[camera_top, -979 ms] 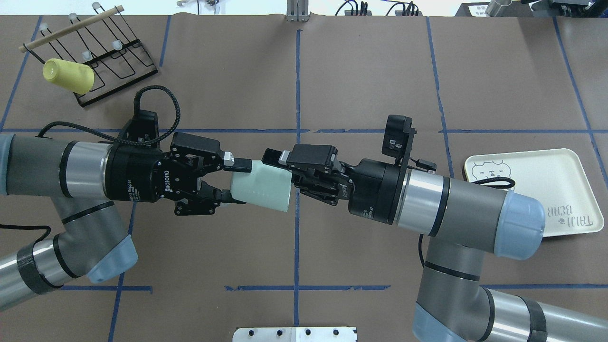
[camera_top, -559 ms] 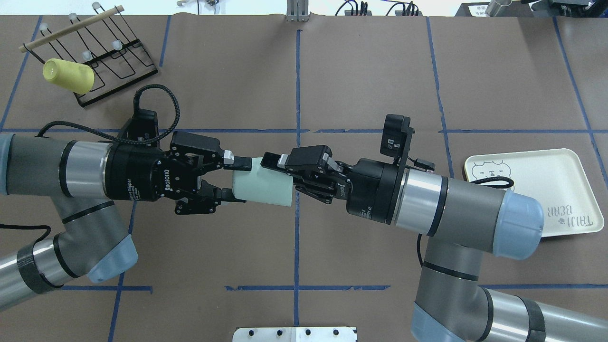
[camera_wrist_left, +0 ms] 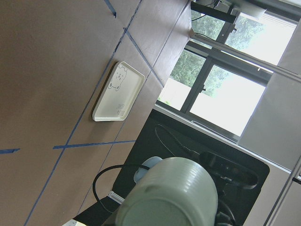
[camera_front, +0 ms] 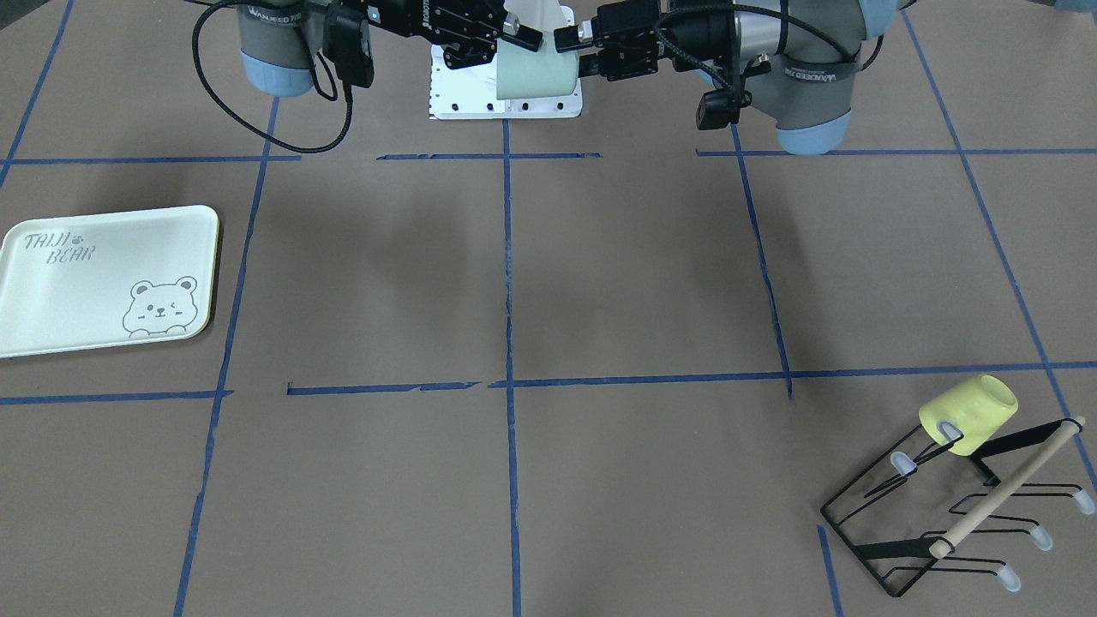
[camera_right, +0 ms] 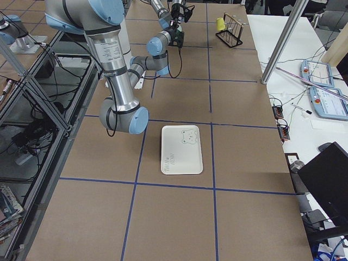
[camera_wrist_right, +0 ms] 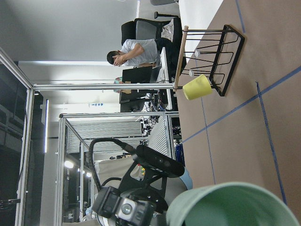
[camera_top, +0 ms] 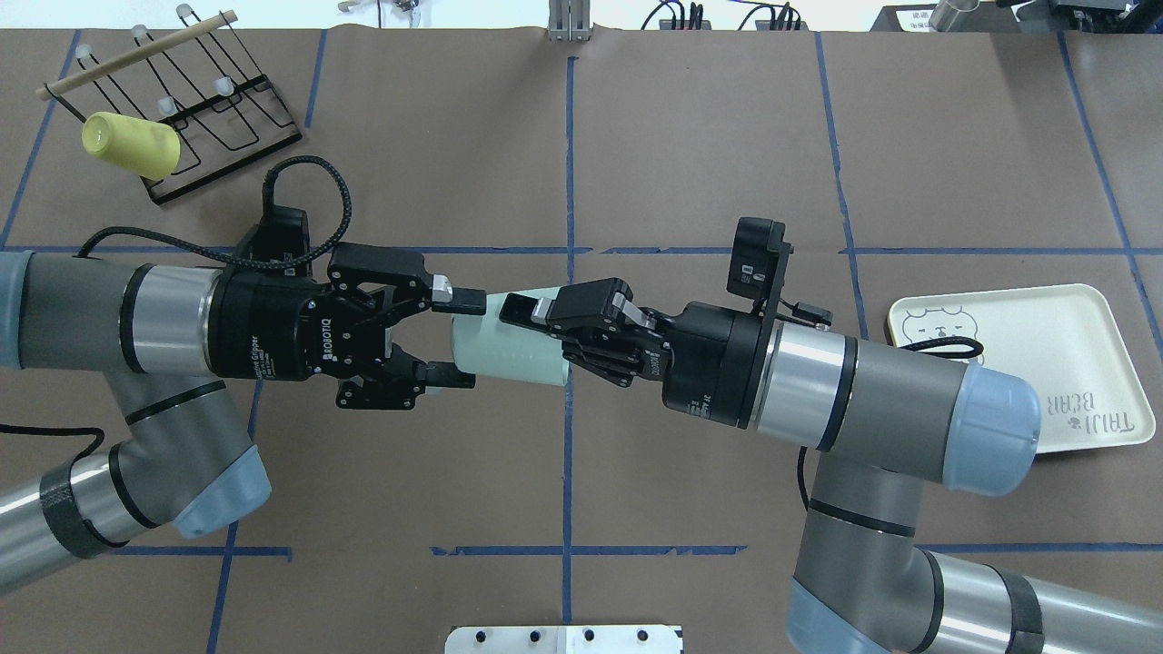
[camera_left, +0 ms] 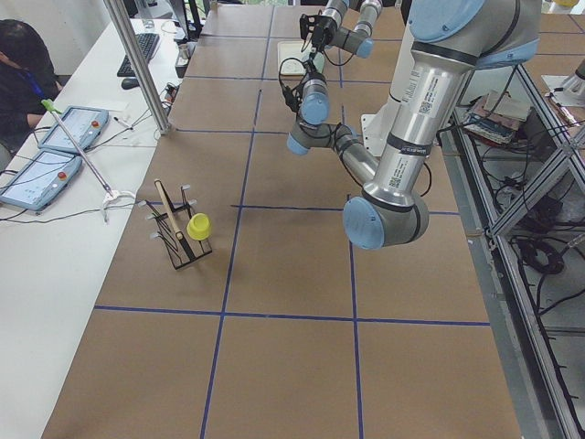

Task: Left arm grabs green cup and hands to right arm on tray

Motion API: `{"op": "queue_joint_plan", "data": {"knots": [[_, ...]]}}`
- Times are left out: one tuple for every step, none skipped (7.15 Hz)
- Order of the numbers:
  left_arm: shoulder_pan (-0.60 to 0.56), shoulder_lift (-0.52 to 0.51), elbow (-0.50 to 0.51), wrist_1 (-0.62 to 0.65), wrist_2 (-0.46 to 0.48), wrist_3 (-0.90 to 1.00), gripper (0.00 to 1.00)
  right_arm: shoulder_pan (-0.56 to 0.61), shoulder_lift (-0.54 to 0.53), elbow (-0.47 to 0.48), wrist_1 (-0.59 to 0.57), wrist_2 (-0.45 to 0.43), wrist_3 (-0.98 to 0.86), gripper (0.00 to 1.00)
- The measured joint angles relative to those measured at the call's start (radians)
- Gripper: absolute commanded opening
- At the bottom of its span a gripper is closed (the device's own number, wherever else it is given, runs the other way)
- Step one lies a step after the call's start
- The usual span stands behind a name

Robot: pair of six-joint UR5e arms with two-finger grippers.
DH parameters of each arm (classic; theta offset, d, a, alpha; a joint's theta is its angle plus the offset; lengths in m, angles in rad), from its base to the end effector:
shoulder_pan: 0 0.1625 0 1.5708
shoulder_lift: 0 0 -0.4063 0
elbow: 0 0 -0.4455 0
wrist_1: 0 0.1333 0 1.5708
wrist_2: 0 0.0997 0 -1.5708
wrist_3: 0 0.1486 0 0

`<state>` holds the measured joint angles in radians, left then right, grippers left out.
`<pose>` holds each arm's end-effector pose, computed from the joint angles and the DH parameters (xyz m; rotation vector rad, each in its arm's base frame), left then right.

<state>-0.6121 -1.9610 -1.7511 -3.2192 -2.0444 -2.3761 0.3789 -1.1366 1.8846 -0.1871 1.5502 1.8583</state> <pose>0.4327 -0.3839 0.1383 -0.4614 2.1029 -0.3000 -0.4794 -0.3376 0.0646 0.1110 -2.1570 0.4115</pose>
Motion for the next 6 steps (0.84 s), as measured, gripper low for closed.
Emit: {"op": "queue_joint_plan", "data": {"knots": [[-0.014, 0.000, 0.013, 0.002, 0.002, 0.002, 1.00, 0.000, 0.000, 0.001, 0.001, 0.002, 0.000, 0.00], [-0.035, -0.001, 0.035, 0.004, 0.008, 0.013, 1.00, 0.001, -0.001, 0.003, 0.002, 0.003, -0.001, 0.00], [-0.054, -0.004, 0.071, 0.005, 0.022, 0.045, 1.00, 0.001, -0.003, 0.003, 0.000, 0.004, -0.001, 0.00], [-0.067, -0.012, 0.120, 0.017, 0.044, 0.096, 1.00, 0.004, -0.006, 0.004, -0.012, 0.005, -0.001, 0.00], [-0.087, -0.022, 0.164, 0.075, 0.059, 0.167, 1.00, 0.018, -0.009, 0.004, -0.052, 0.011, -0.003, 0.00], [-0.110, -0.027, 0.184, 0.188, 0.063, 0.262, 1.00, 0.055, -0.009, 0.005, -0.146, 0.049, -0.023, 0.00]]}}
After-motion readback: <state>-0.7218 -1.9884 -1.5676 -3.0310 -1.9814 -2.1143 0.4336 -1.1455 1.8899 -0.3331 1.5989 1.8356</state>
